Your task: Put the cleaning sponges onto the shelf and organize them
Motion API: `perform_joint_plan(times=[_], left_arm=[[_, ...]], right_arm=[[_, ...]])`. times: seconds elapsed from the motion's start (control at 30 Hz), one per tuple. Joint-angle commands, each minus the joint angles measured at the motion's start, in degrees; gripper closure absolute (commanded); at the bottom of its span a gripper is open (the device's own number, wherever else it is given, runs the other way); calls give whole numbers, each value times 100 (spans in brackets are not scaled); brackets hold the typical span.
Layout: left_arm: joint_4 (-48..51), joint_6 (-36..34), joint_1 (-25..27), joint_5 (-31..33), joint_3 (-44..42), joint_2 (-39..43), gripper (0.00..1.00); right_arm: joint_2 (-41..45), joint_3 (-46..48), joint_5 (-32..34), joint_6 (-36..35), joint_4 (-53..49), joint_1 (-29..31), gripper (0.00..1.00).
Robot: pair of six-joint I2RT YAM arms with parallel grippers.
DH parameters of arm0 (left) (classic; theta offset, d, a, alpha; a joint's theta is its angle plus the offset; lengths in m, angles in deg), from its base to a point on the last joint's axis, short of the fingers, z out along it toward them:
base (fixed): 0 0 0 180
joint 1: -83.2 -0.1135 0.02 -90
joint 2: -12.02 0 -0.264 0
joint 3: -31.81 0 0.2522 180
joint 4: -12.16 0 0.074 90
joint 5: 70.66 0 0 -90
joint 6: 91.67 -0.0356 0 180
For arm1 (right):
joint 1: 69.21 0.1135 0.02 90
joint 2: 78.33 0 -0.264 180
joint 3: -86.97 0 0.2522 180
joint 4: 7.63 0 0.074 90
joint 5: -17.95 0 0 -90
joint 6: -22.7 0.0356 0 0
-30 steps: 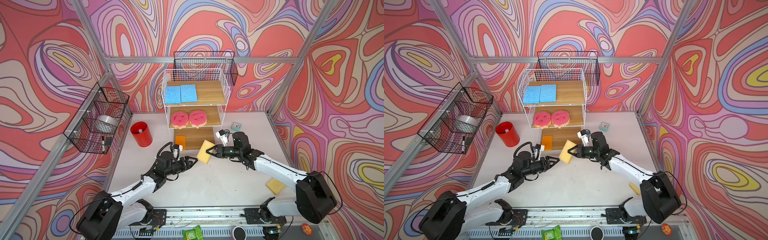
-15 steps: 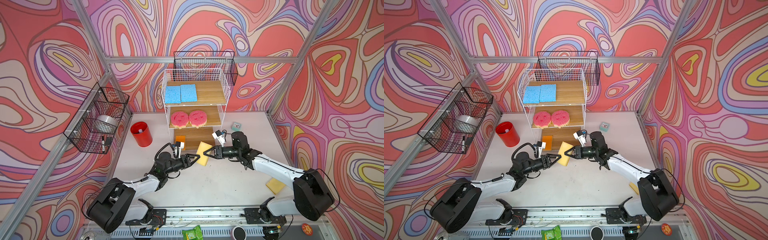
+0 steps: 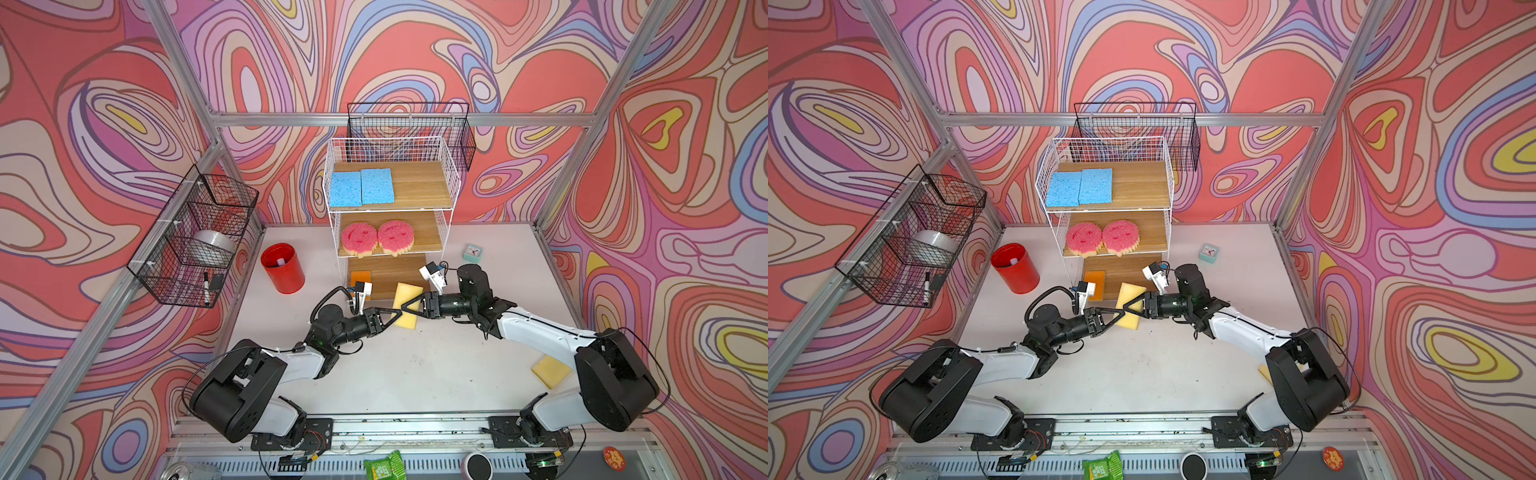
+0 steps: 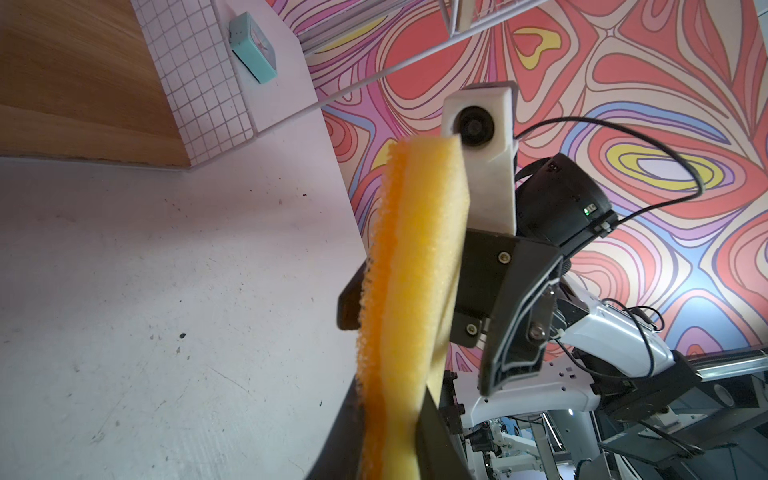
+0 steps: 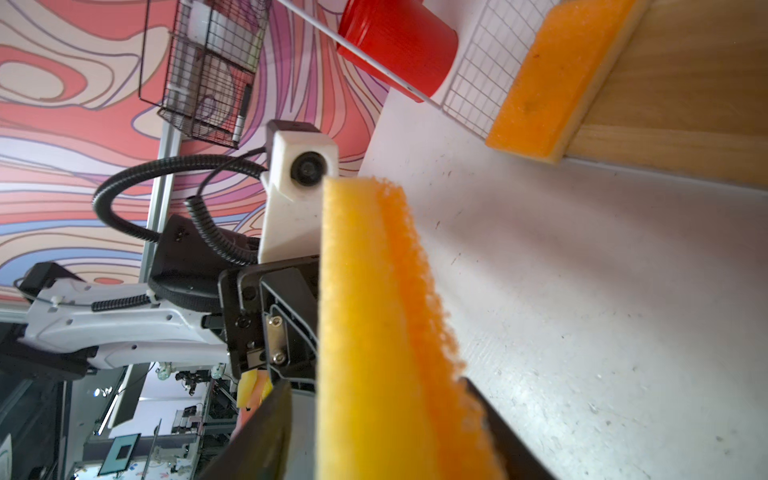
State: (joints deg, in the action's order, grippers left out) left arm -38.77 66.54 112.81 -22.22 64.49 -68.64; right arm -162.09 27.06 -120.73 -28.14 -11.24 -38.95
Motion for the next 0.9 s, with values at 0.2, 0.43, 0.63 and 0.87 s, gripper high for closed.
perform_joint_plan(times=[0.2,0.43,0.63,0.87], left_arm=[[4919,-2187,-23,837,592,2075,91],[8726,-3557,562,3403,1817,3036,90],[10103,-3742,2148,6456,2850,1825,88],[10636,-3936,2861,7729,3554,582,80]], right_arm=[[434,-110,1007,-788,-1382,24,12],[1119,359,1614,-578,-1570,17,6],[1268,310,2121,-547,-1968,-5,6],[2083,691,2943,-86,-2527,-721,6]])
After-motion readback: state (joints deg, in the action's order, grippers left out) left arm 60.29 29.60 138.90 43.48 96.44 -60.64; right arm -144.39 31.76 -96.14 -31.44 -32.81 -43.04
